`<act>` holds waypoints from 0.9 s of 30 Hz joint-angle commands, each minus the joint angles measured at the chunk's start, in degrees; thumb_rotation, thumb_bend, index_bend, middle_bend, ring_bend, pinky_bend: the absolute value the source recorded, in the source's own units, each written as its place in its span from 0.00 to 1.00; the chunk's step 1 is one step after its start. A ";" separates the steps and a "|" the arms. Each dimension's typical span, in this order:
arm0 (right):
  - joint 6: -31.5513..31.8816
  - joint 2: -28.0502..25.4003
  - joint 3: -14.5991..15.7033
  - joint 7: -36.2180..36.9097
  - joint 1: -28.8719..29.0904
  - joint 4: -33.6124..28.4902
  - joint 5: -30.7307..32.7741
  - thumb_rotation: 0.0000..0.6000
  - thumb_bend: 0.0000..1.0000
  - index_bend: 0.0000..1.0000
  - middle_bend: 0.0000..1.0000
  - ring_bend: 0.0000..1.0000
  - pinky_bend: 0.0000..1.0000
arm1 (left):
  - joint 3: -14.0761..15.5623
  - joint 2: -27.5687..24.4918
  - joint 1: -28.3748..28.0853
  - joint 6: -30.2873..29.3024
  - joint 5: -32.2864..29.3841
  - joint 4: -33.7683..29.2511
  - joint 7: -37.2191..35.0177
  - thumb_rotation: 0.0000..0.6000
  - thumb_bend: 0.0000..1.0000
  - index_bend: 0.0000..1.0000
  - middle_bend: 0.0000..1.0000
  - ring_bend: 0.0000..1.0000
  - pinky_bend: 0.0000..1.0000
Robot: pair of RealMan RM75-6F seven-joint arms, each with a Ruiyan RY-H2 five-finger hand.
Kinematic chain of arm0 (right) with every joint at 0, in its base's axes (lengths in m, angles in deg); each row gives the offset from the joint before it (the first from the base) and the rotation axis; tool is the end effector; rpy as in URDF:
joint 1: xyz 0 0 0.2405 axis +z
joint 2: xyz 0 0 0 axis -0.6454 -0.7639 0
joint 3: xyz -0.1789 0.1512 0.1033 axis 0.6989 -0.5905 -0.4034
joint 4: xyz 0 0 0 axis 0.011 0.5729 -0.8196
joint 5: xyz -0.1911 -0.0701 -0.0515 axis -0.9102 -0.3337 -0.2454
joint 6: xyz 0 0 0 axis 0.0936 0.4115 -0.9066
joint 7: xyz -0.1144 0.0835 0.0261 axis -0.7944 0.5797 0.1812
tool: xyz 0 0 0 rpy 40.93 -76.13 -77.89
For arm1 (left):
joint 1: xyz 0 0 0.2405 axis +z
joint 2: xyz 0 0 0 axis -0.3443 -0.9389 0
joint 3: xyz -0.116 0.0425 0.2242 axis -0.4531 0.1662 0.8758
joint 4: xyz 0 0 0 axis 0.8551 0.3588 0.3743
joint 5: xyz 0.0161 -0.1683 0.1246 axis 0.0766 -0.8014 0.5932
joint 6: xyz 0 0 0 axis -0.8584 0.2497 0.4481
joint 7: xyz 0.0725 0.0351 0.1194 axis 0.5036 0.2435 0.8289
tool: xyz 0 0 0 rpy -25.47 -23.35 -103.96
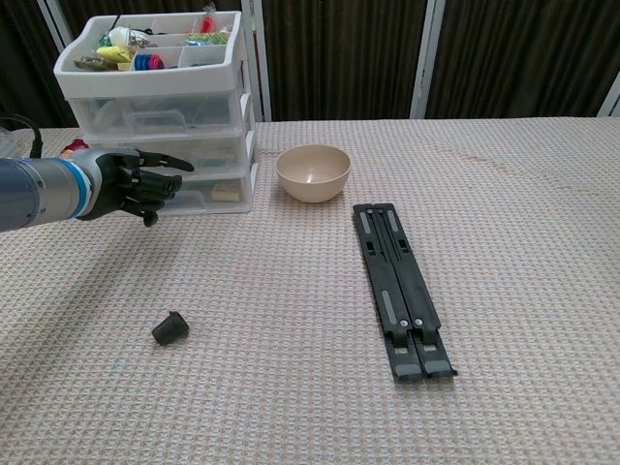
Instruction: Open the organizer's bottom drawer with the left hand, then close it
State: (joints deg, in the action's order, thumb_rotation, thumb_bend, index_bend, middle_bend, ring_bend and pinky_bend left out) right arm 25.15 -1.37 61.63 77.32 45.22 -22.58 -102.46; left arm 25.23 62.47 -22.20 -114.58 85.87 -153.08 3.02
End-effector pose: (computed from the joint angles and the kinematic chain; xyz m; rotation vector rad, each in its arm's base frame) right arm -0.2969 -0.1778 0.1501 1.4490 -0.8912 0.9820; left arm -0.1646 0.3767 -0.0221 -0.9687 -2.0651 -1.1156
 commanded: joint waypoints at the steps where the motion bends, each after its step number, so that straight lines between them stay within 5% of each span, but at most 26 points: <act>1: 0.03 0.00 0.00 0.03 0.00 -0.01 -0.03 1.00 0.06 0.07 0.00 0.00 0.00 | -0.99 0.14 -0.01 1.38 -1.78 0.28 -1.87 1.00 0.63 0.15 0.96 0.87 0.72; 10: -0.07 -0.02 0.04 0.10 0.03 -0.03 -0.06 1.00 0.06 0.07 0.00 0.00 0.00 | -2.14 0.63 0.31 3.97 -2.06 1.62 -5.61 1.00 0.63 0.18 0.96 0.87 0.72; 27: 0.07 -0.09 0.03 0.21 -0.02 -0.18 -0.11 1.00 0.06 0.07 0.00 0.00 0.00 | 1.62 0.03 2.04 2.90 1.56 -1.35 -6.15 1.00 0.63 0.21 0.96 0.87 0.72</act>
State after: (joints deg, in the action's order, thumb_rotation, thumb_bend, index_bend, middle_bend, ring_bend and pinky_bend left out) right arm 25.20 -1.45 61.66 77.52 45.20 -22.77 -102.57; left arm 26.42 62.76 -20.69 -111.36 86.94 -153.75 -2.82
